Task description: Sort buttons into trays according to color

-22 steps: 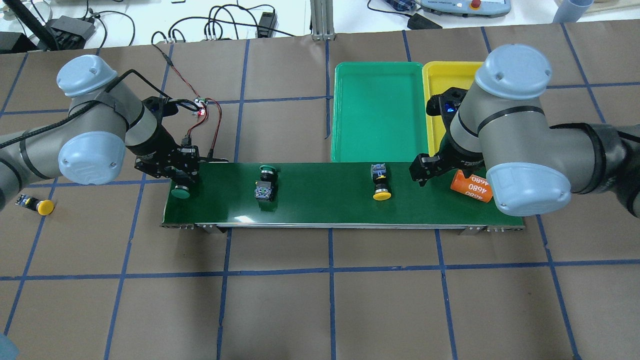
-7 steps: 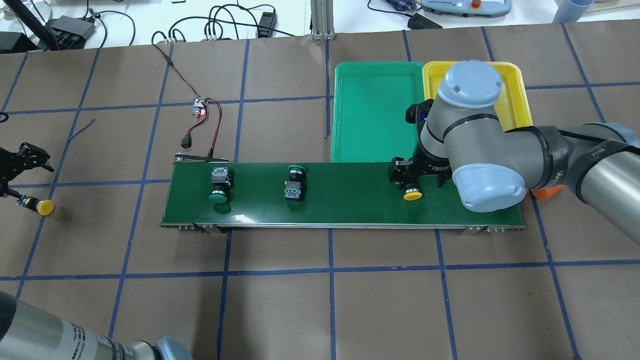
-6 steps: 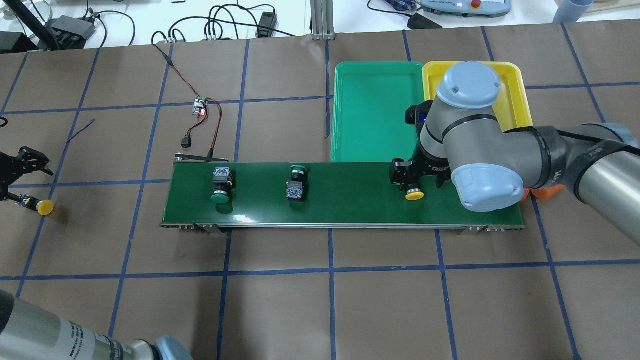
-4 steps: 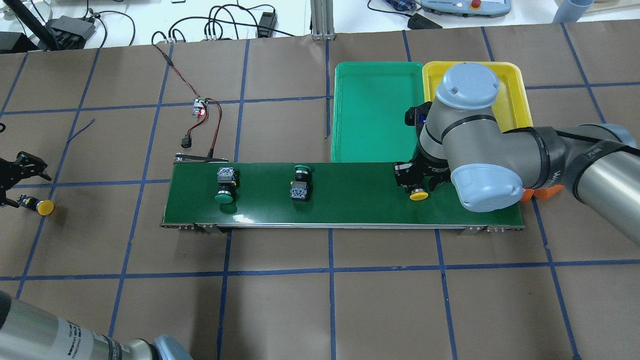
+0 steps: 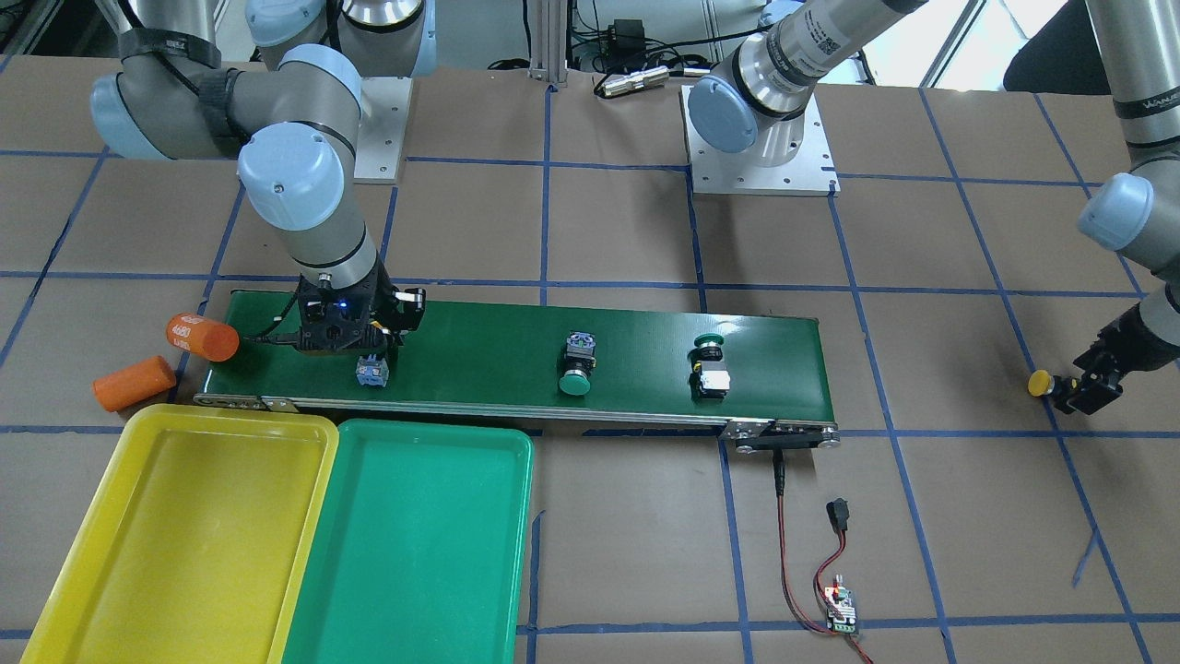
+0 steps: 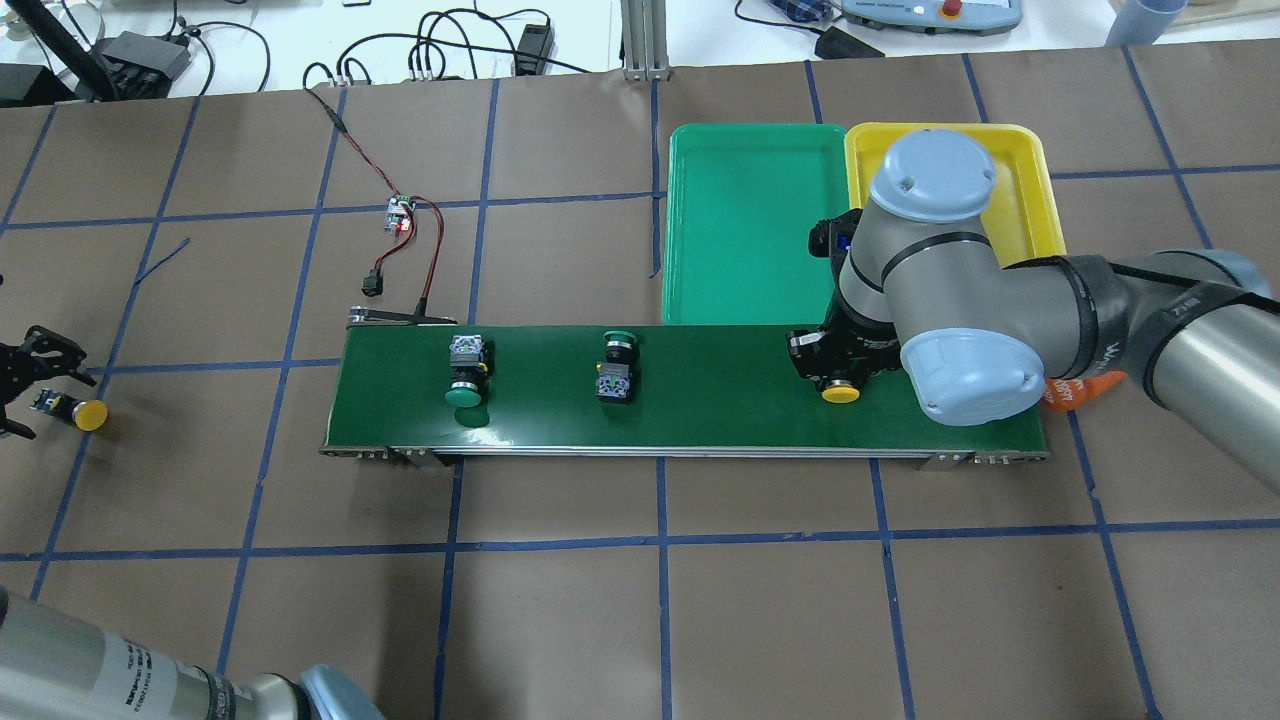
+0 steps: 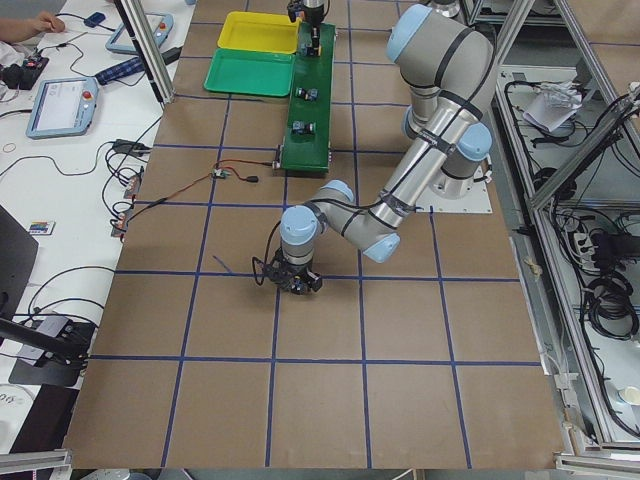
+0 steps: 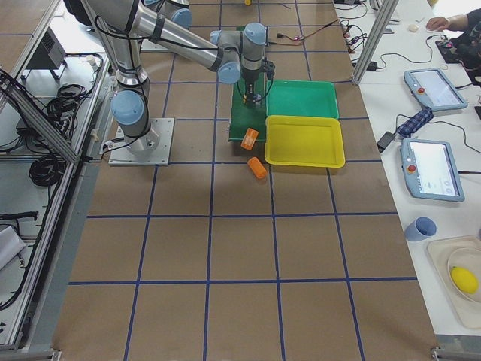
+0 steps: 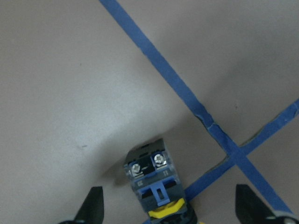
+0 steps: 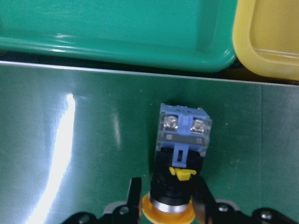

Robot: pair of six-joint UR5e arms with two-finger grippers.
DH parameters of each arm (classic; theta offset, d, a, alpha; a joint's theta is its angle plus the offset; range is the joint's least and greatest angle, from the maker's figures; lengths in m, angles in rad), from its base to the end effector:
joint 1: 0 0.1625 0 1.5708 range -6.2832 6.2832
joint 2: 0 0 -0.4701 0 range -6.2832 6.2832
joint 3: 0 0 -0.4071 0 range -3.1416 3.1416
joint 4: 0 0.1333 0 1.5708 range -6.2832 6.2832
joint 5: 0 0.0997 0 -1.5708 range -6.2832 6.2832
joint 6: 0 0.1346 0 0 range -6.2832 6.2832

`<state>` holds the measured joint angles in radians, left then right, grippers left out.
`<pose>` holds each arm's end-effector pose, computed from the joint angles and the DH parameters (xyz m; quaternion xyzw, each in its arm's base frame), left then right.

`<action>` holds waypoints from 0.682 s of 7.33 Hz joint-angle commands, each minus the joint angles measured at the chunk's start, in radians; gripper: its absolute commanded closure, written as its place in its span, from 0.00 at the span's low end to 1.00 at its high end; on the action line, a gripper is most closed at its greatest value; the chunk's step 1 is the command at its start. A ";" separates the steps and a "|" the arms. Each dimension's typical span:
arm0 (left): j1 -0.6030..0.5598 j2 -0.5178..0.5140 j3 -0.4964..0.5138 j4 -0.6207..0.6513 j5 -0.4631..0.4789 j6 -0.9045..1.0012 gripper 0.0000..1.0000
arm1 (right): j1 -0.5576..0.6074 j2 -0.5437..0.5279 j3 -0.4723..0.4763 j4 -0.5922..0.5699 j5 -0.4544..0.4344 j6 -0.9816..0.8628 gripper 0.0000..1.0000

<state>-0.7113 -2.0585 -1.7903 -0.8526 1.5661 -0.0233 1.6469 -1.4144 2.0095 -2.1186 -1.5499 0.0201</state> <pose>0.3905 -0.5133 0.1798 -0.4272 0.9041 -0.0060 0.0001 0.1740 -0.4918 0.2595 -0.0277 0.9993 0.0241 0.0093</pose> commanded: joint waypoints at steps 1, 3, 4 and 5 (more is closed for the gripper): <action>0.001 -0.014 0.009 -0.032 0.000 0.003 0.58 | -0.005 0.000 -0.023 0.002 -0.006 -0.019 0.88; 0.001 -0.015 0.014 -0.040 0.000 0.005 0.99 | -0.012 0.014 -0.137 0.101 -0.007 -0.049 0.88; 0.001 -0.021 0.028 -0.064 -0.001 0.005 1.00 | -0.028 0.055 -0.223 0.168 -0.053 -0.063 0.88; 0.001 -0.022 0.081 -0.127 0.000 0.005 1.00 | -0.051 0.107 -0.321 0.263 -0.087 -0.066 0.88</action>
<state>-0.7102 -2.0782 -1.7549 -0.9233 1.5655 -0.0188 1.6193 -1.3623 1.8015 -1.9588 -1.5957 -0.0357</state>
